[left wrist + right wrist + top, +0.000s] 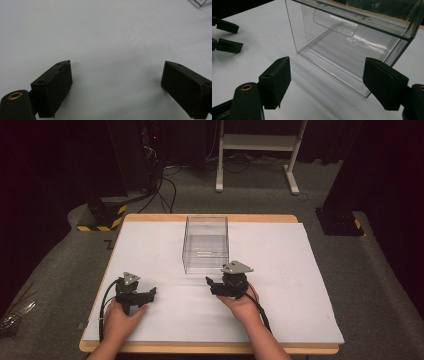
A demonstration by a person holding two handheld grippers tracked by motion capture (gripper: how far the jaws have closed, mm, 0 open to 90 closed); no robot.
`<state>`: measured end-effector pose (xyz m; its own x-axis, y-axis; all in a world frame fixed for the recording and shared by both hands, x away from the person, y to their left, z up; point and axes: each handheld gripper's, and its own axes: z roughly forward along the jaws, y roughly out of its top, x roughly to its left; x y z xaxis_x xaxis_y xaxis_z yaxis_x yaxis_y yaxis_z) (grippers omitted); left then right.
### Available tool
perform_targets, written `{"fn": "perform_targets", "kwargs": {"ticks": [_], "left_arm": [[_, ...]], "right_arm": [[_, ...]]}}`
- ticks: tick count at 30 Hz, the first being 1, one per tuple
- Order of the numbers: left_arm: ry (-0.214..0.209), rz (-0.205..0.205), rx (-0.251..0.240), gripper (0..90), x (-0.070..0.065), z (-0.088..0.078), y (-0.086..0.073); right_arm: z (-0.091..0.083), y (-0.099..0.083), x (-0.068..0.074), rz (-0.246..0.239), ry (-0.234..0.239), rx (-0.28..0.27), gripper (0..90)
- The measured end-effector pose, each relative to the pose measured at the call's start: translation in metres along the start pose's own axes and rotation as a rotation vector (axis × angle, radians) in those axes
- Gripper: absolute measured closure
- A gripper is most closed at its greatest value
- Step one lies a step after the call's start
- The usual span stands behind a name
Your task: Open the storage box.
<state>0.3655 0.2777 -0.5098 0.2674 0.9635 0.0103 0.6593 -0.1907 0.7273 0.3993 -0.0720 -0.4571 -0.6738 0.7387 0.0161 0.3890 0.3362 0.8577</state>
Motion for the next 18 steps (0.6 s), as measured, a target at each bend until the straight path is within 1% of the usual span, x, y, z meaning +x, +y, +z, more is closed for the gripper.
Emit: {"fn": "perform_targets", "kwargs": {"ticks": [6, 9, 14, 15, 18], "left_arm": [[0.0, 0.0, 0.0, 10.3, 0.0, 0.0, 0.0], [0.0, -0.001, 0.0, 10.3, 0.0, 0.0, 0.0], [0.0, 0.001, 0.002, 10.3, 0.0, 0.0, 0.0], [0.0, 0.0, 0.0, 10.3, 0.0, 0.0, 0.0], [0.0, 0.0, 0.0, 10.3, 0.0, 0.0, 0.0]], "right_arm": [[0.009, 0.007, -0.002, 0.007, -0.003, -0.017, 26.9], [0.016, 0.011, -0.002, 0.023, -0.008, -0.012, 28.5], [0.021, 0.015, -0.002, 0.022, -0.014, -0.02, 31.2], [0.023, 0.016, -0.003, 0.036, -0.013, -0.023, 31.7], [0.026, 0.017, -0.004, 0.05, -0.007, -0.021, 32.4]]}}
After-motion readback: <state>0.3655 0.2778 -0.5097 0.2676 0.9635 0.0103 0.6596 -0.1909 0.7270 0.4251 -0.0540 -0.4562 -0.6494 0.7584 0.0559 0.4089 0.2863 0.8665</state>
